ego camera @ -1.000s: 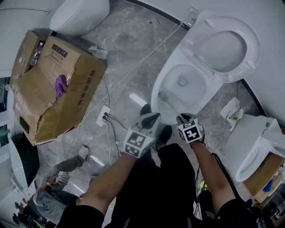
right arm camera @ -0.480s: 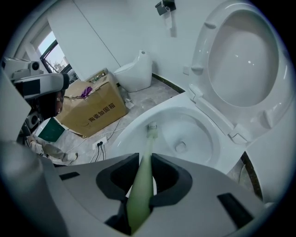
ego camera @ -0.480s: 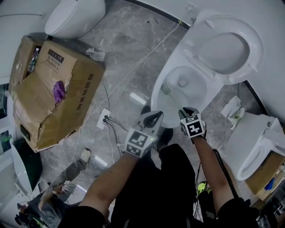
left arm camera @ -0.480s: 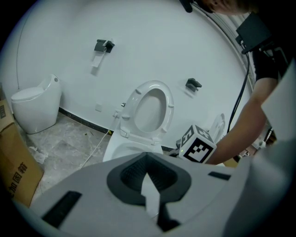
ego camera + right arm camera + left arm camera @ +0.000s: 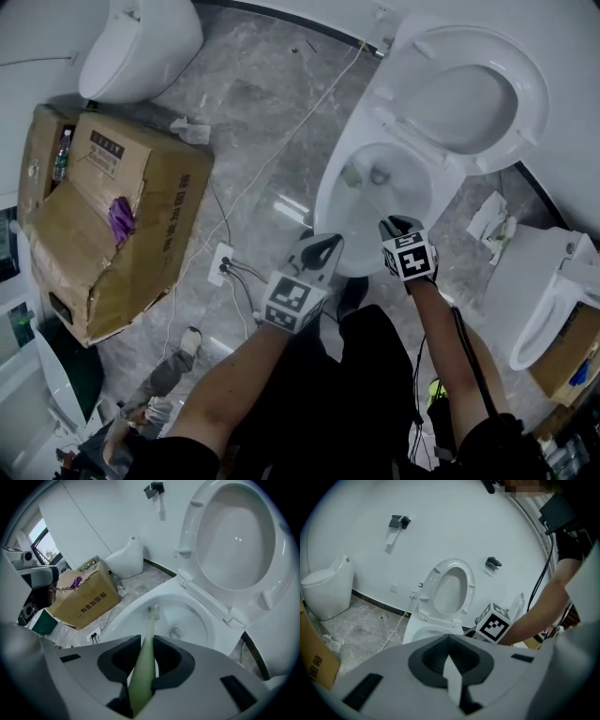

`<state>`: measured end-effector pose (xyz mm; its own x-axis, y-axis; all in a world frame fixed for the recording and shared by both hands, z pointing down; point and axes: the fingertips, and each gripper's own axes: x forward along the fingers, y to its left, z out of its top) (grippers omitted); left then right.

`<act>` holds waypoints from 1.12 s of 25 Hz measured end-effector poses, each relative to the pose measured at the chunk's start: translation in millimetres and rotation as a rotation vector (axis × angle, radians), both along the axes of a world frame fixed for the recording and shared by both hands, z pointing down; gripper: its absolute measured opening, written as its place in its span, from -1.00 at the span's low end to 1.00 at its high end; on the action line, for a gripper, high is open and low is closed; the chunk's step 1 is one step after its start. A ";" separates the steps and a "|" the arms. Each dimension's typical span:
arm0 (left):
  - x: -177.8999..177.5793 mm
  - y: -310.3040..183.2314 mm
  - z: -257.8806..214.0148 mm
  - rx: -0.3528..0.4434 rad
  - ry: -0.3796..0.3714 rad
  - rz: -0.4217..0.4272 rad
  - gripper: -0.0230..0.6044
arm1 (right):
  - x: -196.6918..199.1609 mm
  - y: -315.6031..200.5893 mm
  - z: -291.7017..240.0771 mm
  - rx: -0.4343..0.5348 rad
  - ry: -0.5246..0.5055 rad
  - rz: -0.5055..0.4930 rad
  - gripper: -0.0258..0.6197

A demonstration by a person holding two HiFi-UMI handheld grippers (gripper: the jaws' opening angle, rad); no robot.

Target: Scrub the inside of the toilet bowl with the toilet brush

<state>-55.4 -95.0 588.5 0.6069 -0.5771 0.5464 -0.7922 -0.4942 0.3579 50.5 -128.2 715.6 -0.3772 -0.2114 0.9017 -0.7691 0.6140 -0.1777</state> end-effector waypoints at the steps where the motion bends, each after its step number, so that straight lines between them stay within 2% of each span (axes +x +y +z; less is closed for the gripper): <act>1: -0.4 -2.0 0.6 -0.001 -0.002 0.008 -0.90 | 1.8 -4.8 0.5 0.004 0.001 0.015 -0.63; 13: -3.4 -16.9 5.2 -0.007 -0.006 0.066 -0.90 | 24.5 -41.2 2.7 0.031 0.017 0.153 -0.63; 22: 0.2 -19.3 7.7 -0.007 -0.009 0.103 -0.90 | 45.2 -46.6 3.8 0.041 0.027 0.241 -0.63; 28: 2.8 -24.7 3.0 -0.003 -0.012 0.099 -0.90 | 62.7 -46.4 3.7 0.048 0.037 0.294 -0.63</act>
<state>-52.6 -119.7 591.5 0.6547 -0.5125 0.5556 -0.7434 -0.5694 0.3508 113.2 -174.5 719.3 -0.2603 -0.3498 0.8999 -0.9205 0.3711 -0.1220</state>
